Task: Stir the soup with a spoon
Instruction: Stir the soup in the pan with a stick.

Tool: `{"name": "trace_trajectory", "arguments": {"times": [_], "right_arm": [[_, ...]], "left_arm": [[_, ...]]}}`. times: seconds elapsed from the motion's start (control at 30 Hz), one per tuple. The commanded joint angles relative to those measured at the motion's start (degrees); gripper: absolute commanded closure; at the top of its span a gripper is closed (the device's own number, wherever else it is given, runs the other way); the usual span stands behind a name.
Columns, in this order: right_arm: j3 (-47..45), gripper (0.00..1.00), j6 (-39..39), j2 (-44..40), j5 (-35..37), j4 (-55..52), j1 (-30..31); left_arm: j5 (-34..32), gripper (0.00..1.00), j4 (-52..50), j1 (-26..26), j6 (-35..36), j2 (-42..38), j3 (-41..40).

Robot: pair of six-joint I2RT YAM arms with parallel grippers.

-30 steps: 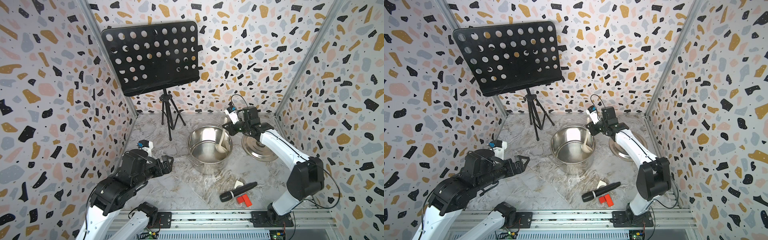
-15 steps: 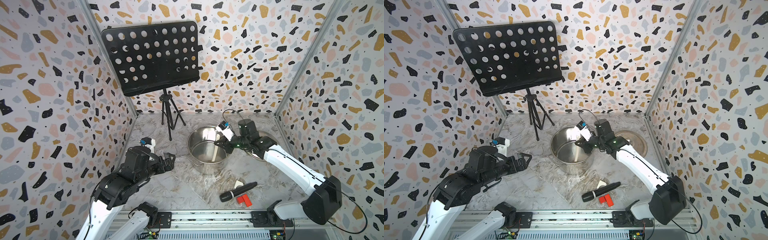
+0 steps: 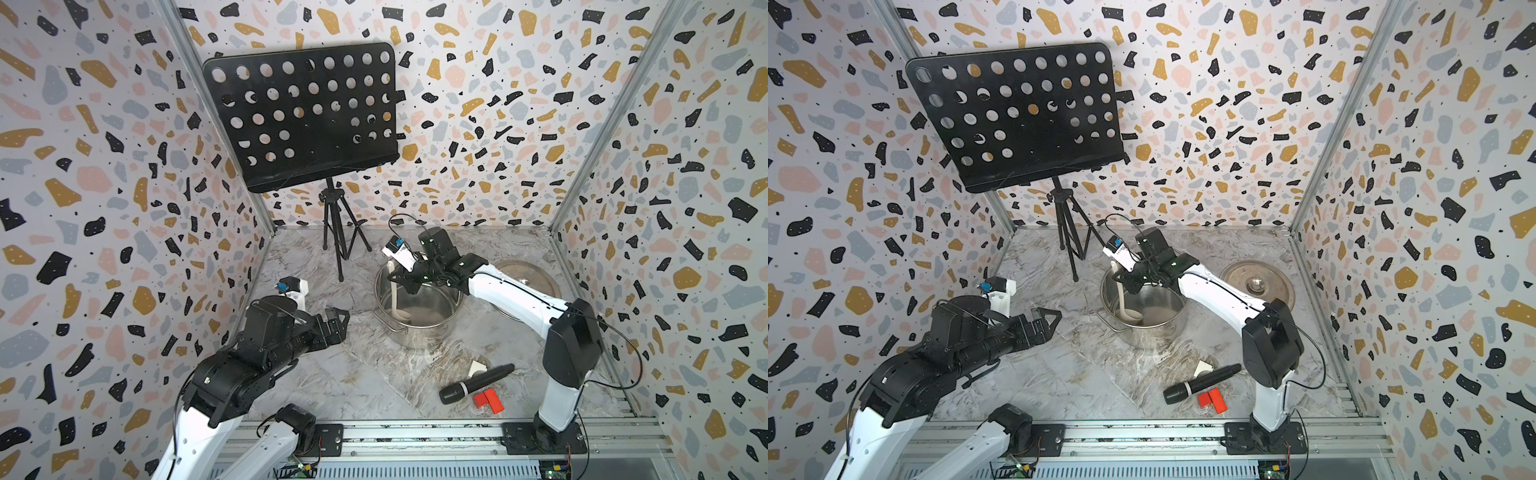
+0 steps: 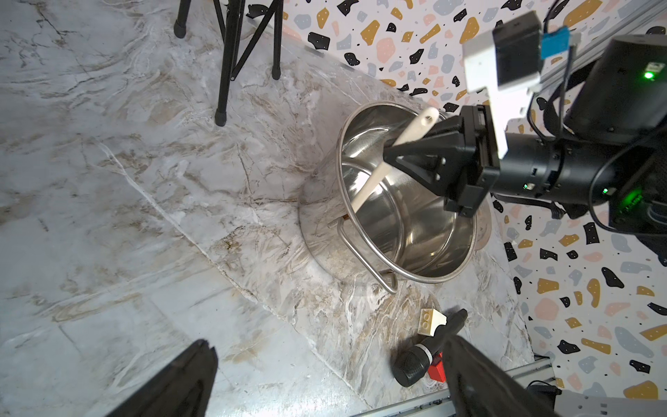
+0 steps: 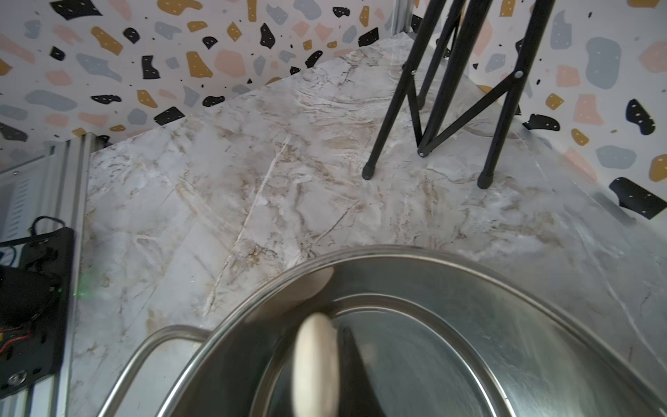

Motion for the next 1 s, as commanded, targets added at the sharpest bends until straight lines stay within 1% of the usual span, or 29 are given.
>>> {"name": "trace_trajectory", "arguments": {"times": [0.0, 0.1, 0.23, 0.4, 0.57, 0.7, 0.83, 0.97], "right_arm": [[5.52, 1.0, 1.01, 0.71, 4.66, -0.27, -1.94], [8.26, 1.0, 4.01, 2.36, 6.65, -1.65, -4.69], [7.27, 1.0, 6.03, 1.1, 7.77, -2.55, -8.49], [0.82, 1.0, 6.3, -3.88, 7.29, -2.21, -12.68], [-6.96, 1.0, 7.28, -11.32, 4.59, -2.51, -16.44], [-12.47, 1.0, 6.18, -16.6, 1.95, -4.91, -16.97], [-18.25, 1.0, 7.63, -21.71, -3.58, -4.79, -16.76], [-22.14, 1.0, 6.67, -26.36, -5.79, -5.68, -14.26]], "left_arm": [[0.15, 0.01, 0.17, -0.07, -0.57, -0.38, 0.25], [0.34, 0.01, 0.01, -0.08, -0.84, -0.21, 0.44], [0.46, 0.01, -0.11, -0.09, -1.19, -0.19, 0.21], [0.39, 0.01, 0.1, -0.08, -1.2, -0.1, 0.19], [0.19, 0.01, 0.27, -0.07, -0.88, 0.15, 0.03], [0.3, 0.0, 0.52, -0.07, -0.84, 0.13, -0.72], [0.36, 0.0, 1.09, -0.03, -0.91, 0.18, -1.22], [0.09, 0.0, 1.62, -0.08, -0.52, 0.42, -1.3]]}}
